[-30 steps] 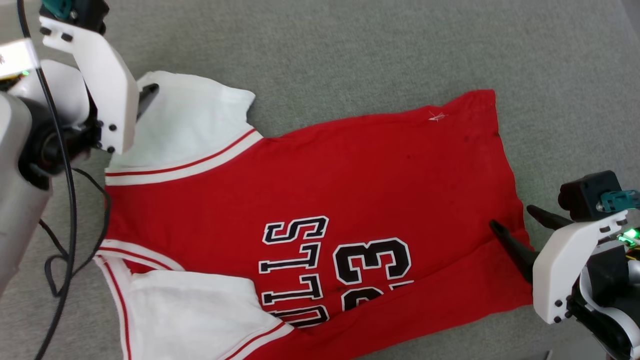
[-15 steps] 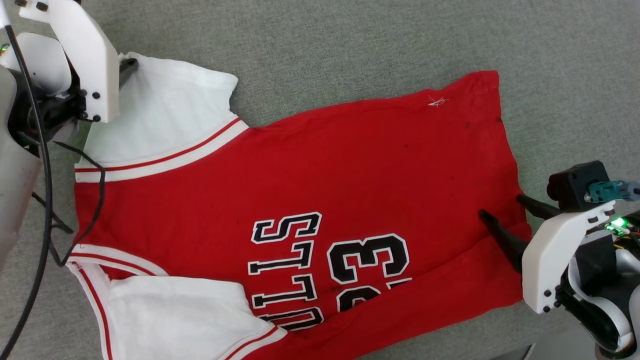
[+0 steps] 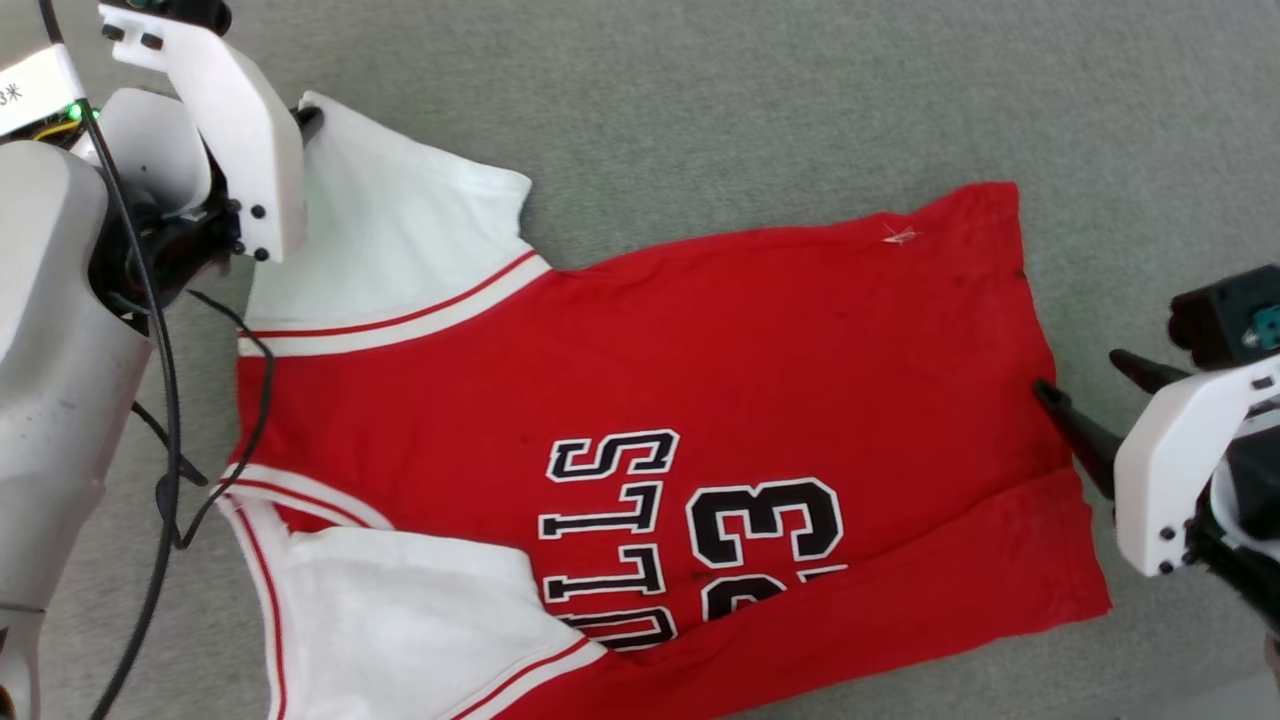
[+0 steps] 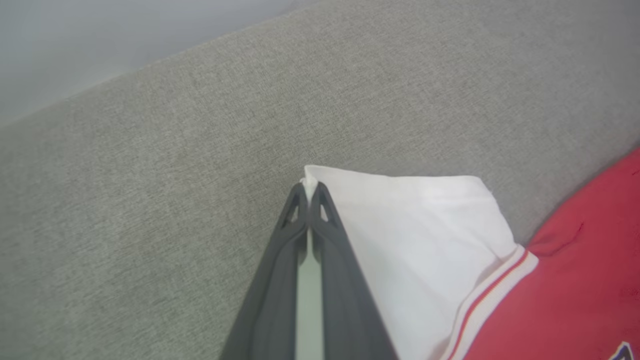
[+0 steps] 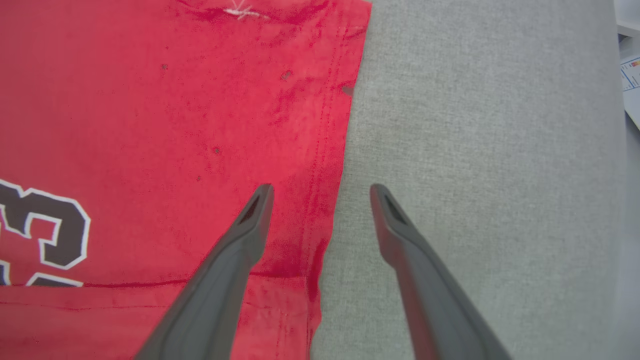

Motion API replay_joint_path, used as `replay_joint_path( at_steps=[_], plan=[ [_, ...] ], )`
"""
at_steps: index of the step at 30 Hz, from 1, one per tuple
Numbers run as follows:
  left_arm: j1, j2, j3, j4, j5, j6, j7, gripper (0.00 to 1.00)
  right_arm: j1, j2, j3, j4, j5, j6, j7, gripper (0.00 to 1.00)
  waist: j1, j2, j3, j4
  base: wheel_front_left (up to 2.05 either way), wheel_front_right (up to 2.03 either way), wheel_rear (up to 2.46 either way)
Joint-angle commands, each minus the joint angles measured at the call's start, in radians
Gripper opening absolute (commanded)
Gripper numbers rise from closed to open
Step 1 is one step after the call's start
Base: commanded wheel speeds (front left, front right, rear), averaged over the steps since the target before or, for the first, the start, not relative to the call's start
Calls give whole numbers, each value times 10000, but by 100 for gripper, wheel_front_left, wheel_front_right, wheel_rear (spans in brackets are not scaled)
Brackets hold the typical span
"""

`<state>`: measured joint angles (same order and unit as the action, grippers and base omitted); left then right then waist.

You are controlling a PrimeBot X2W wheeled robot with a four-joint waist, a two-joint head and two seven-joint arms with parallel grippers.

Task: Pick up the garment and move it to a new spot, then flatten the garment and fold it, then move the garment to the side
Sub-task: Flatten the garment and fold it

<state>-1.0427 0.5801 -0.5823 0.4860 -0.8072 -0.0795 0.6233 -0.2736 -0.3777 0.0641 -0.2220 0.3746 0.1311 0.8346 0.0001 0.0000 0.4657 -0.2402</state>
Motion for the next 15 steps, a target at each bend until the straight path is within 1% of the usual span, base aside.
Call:
replay_joint_path(
  at_steps=[1,4,8,15],
  plan=[
    [160,-5,-7,-156,-22,-62,-100,0,-269,-50,-35,54,154,-8,115,100,-1,0,-245,262,0,0,0],
    [257,79,-28,-791,-43,-93,-208,0,-638,-328,-126,243,453,-10,544,100,-1,0,-366,526,0,0,0],
    [559,199,-34,-1932,-190,-55,-88,0,-1391,-675,-270,792,688,-8,1034,100,-1,0,-299,947,0,0,0],
    [1098,524,-99,-4072,-214,260,164,0,-2683,-1072,-236,2212,720,-8,1628,100,-1,0,16,1678,0,0,0]
  ],
)
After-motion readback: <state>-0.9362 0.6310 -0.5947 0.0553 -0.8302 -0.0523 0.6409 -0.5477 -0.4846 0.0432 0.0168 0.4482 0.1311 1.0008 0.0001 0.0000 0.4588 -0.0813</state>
